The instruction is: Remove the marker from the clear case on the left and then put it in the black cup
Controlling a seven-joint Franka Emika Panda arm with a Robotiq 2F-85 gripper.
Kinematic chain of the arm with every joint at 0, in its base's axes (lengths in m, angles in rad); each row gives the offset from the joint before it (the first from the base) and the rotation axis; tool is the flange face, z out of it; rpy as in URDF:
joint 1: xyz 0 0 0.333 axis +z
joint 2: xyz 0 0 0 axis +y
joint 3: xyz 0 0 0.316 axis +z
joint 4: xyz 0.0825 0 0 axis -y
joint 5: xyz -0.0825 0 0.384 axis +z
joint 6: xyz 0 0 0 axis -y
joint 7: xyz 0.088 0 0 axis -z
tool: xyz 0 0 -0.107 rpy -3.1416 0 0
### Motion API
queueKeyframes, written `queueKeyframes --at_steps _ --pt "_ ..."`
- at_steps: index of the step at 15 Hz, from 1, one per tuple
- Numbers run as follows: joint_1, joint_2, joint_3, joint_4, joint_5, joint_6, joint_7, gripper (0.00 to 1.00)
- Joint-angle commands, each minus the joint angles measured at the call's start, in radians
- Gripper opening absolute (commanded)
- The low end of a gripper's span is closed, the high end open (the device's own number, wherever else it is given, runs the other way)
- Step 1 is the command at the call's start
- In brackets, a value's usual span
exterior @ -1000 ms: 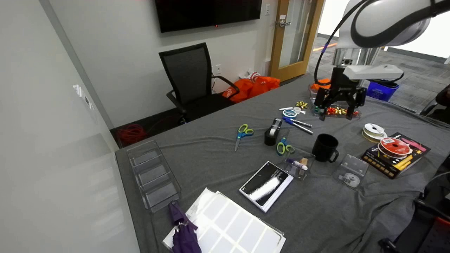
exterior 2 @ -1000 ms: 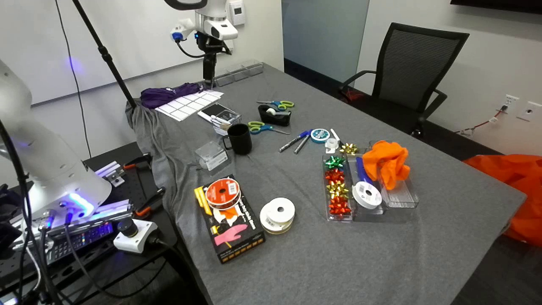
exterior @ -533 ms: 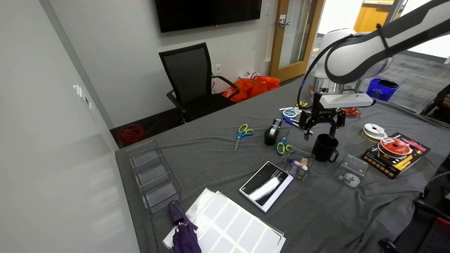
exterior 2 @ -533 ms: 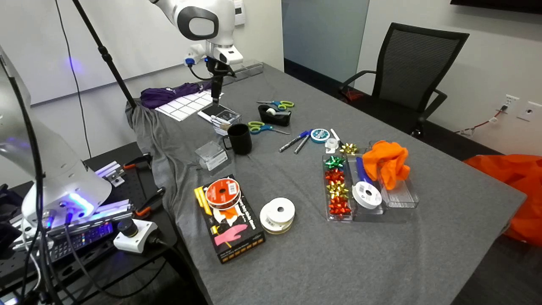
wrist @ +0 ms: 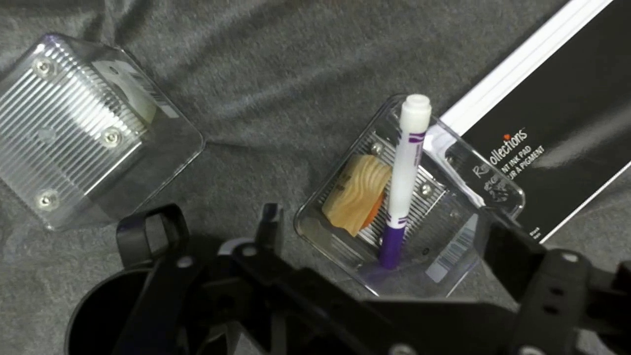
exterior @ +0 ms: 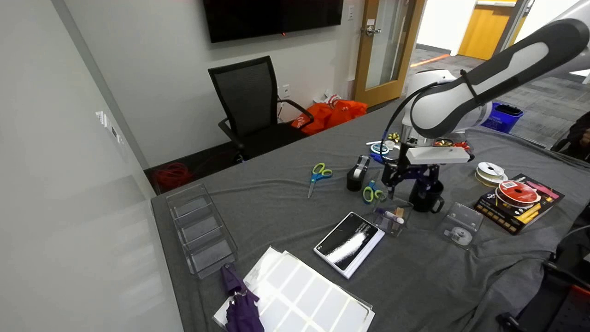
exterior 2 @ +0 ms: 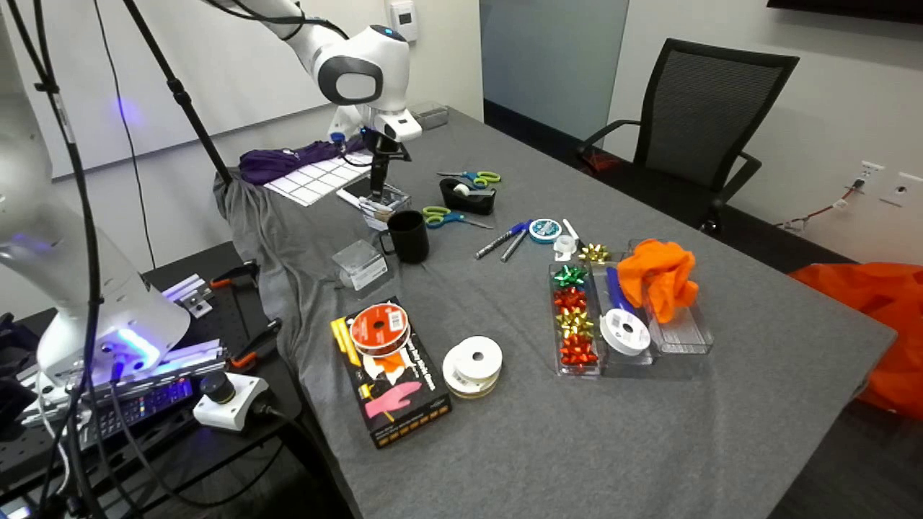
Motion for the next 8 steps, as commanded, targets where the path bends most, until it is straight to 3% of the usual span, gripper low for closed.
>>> queueKeyframes --at_steps 1,3,4,5,8 --pt "0.011 0.025 0.009 0.024 0.026 -0.007 -0.028 1.00" --pt "0.019 0.030 0.008 0.026 0.016 -0.001 -0.024 1.00" --pt "0.023 0.035 0.006 0.028 0.012 0.002 -0.022 0.75" --pt "0.026 0.041 0.005 0.031 0.013 0.004 -0.019 0.74" --pt "0.032 0.057 0.006 0.040 0.016 0.008 -0.012 0.51"
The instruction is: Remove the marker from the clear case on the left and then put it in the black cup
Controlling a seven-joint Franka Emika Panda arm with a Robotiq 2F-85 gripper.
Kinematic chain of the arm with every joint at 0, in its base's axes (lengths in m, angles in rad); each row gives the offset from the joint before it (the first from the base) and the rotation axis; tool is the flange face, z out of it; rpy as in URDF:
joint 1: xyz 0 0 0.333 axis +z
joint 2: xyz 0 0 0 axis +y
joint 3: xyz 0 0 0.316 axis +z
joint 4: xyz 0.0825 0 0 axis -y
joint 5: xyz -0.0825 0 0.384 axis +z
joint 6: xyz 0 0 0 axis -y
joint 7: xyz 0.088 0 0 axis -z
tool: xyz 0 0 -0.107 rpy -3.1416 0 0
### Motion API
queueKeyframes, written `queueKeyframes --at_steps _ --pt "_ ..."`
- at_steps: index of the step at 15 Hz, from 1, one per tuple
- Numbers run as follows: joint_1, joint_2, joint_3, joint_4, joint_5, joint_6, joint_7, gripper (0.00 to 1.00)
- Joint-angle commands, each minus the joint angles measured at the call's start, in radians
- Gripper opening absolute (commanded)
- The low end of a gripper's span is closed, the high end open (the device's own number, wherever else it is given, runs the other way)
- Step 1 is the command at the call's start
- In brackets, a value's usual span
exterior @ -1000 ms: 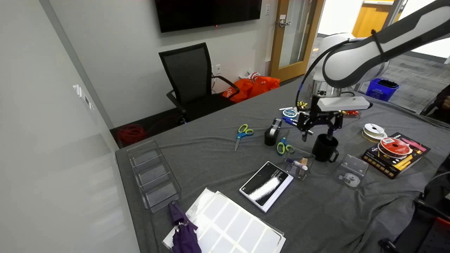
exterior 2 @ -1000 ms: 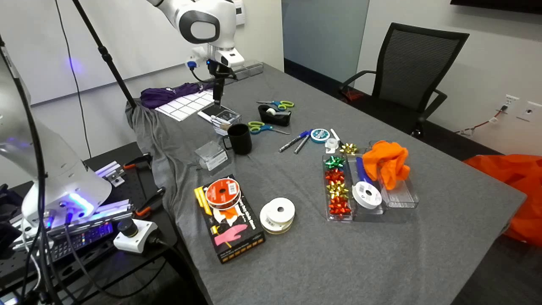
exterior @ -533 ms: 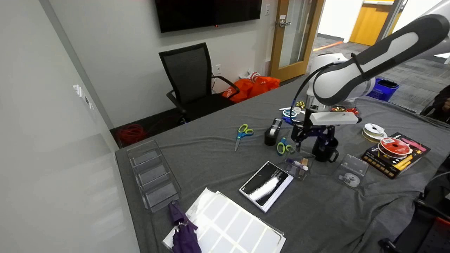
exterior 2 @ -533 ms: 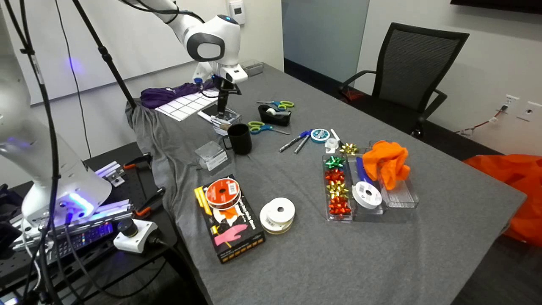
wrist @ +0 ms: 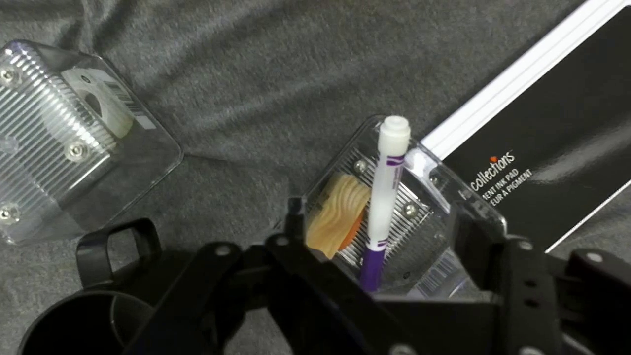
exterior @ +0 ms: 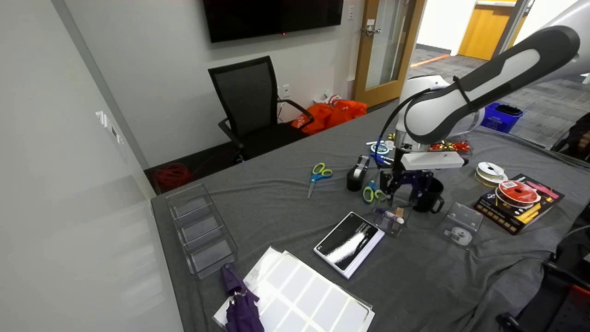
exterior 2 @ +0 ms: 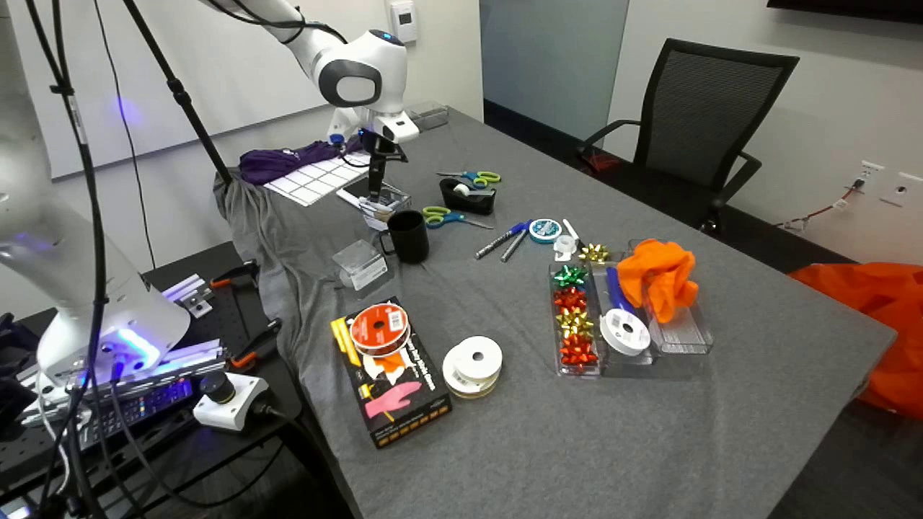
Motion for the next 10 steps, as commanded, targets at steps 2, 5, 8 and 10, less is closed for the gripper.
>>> queueKeyframes --at_steps 2,5,8,10 --pt "0.011 0.041 -0.003 0.027 0.009 0.014 -0.004 0.38" --pt "0.018 0.063 -0.004 0.034 0.007 0.025 0.003 0.17" --pt "0.029 0.090 -0.008 0.043 0.000 0.045 0.014 0.09" --pt "0.039 0.108 -0.008 0.047 -0.002 0.068 0.025 0.13"
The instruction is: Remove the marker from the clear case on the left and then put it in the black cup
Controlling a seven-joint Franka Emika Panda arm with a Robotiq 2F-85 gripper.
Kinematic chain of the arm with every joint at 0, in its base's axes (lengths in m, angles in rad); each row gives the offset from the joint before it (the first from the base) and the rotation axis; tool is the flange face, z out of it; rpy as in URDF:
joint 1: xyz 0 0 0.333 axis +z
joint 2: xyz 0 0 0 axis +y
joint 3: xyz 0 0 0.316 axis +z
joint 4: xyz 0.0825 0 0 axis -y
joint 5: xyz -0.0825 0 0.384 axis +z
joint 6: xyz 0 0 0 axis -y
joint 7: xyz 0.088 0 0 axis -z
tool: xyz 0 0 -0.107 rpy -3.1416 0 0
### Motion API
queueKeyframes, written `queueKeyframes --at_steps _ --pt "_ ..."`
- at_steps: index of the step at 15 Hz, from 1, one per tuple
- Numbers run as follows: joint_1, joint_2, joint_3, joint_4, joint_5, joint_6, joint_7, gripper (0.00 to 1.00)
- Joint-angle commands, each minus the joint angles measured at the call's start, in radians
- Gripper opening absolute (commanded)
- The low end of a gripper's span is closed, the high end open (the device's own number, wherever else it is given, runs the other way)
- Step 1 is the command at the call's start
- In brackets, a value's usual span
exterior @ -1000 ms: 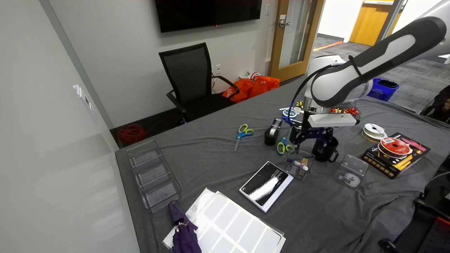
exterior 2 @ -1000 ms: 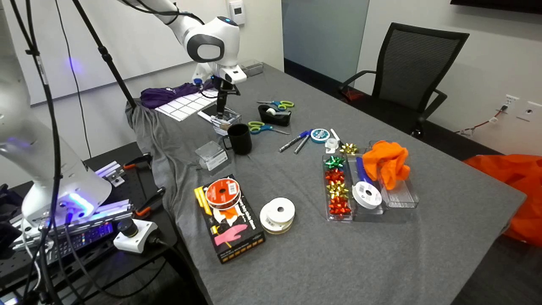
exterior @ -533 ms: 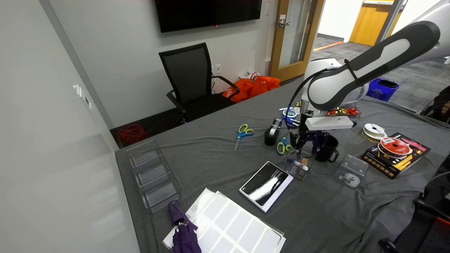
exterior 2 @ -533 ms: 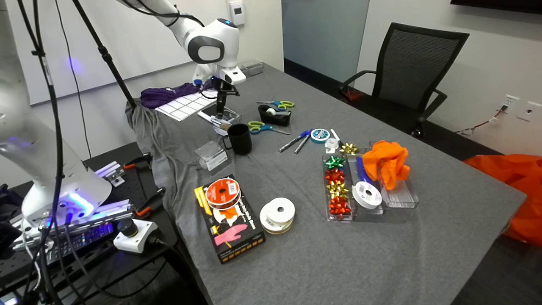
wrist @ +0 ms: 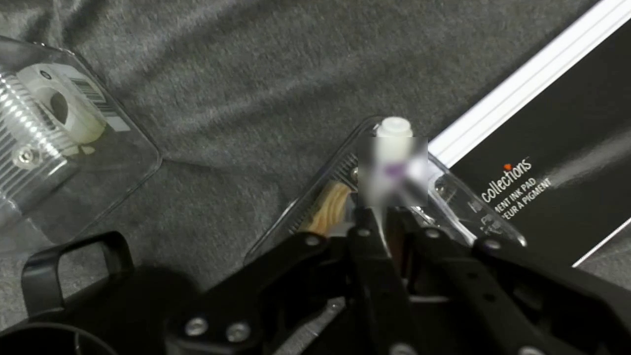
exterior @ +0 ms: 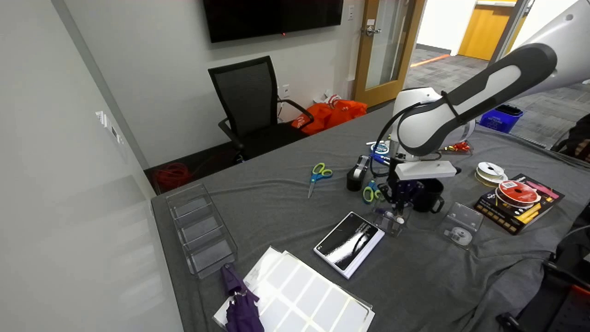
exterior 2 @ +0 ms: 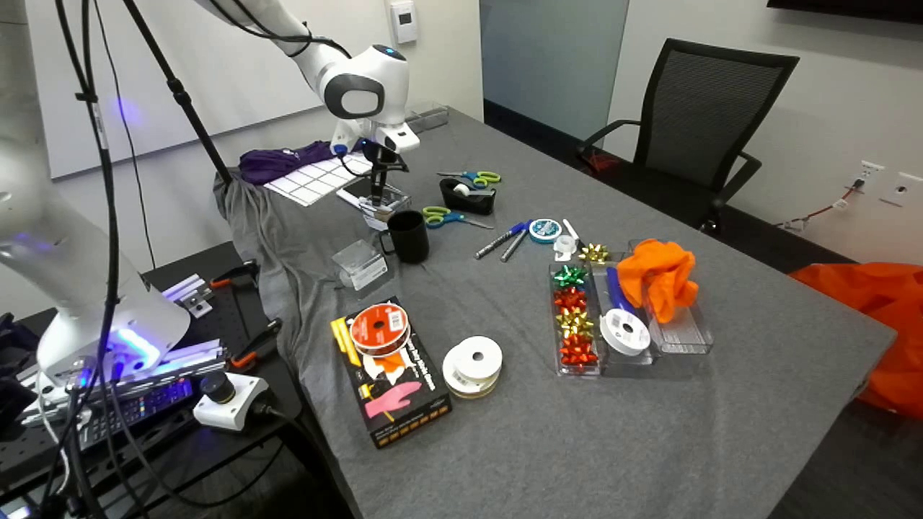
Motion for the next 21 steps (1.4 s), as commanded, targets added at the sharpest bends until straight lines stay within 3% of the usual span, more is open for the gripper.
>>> queueKeyframes --at_steps 1,3,4,5,6,9,10,12,16,21 --pt "0.025 0.047 -0.008 0.027 0.000 0.040 0.020 0.13" --pt "0.033 0.055 -0.009 0.026 -0.005 0.056 0.023 0.21" --pt "0.036 0.057 -0.010 0.024 -0.007 0.064 0.022 0.37" --pt "0.038 0.061 -0.011 0.023 -0.008 0.068 0.022 0.45" --pt "0.040 0.062 -0.012 0.020 -0.009 0.070 0.021 0.47" --pt "0.042 0.057 -0.011 0.013 -0.008 0.073 0.016 0.66" --pt "0.042 0.057 -0.010 0.012 -0.008 0.073 0.013 0.24" --pt "0.043 0.058 -0.012 0.012 -0.009 0.074 0.015 0.27" --pt "0.044 0.060 -0.017 0.006 -0.015 0.080 0.013 0.02" --pt "0.043 0.047 -0.018 0.002 -0.018 0.055 0.014 0.04"
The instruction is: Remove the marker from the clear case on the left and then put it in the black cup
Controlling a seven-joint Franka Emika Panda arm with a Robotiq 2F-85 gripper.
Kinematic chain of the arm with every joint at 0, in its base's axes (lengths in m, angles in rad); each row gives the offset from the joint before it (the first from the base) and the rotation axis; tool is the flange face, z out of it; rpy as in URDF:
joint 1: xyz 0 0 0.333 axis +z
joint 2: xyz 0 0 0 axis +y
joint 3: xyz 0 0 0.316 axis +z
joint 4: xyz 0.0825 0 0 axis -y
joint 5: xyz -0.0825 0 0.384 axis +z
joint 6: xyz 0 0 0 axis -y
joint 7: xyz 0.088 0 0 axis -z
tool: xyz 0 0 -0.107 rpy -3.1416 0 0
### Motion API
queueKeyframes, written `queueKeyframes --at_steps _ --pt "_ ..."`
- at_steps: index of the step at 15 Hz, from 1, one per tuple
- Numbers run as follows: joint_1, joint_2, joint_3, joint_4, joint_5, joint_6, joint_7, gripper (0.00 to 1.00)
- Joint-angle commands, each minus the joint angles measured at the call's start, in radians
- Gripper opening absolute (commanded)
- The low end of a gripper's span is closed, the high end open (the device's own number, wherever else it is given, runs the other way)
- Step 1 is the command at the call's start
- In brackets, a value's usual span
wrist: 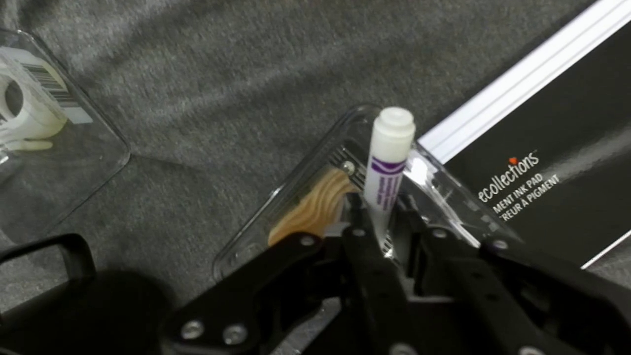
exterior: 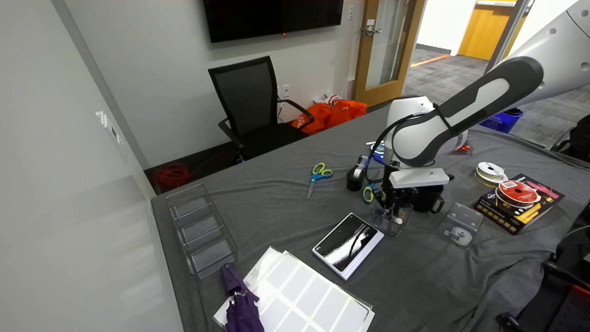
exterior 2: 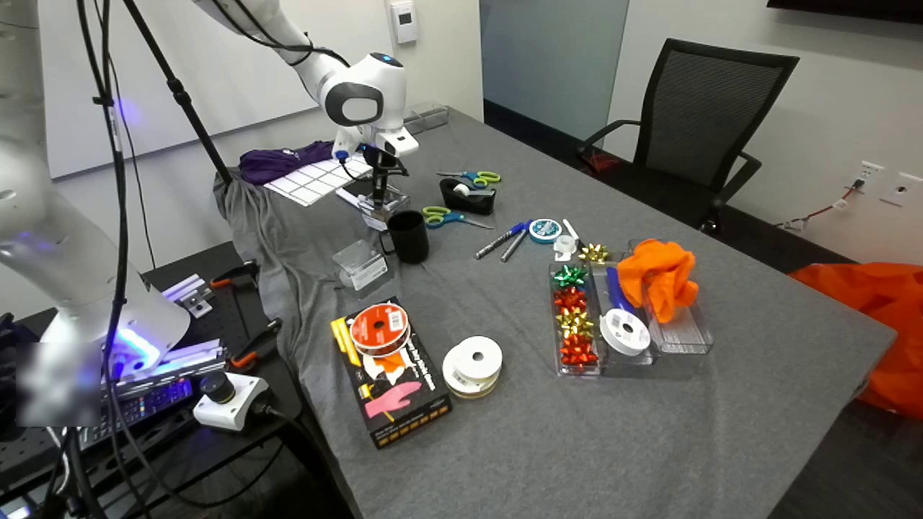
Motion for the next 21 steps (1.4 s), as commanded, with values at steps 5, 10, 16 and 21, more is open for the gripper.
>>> queueKeyframes --at_steps 5,10,16,21 --pt "-0.006 -0.071 -0.008 -0.022 0.009 -0.095 0.007 0.04" --pt "-0.014 -0.145 -0.010 -0.028 0.026 -0.163 0.029 0.04" --pt "-0.027 -0.266 -0.007 -0.058 0.052 -0.274 0.029 0.04" --pt "-0.068 -0.370 -0.030 -0.063 0.057 -0.425 0.029 0.04"
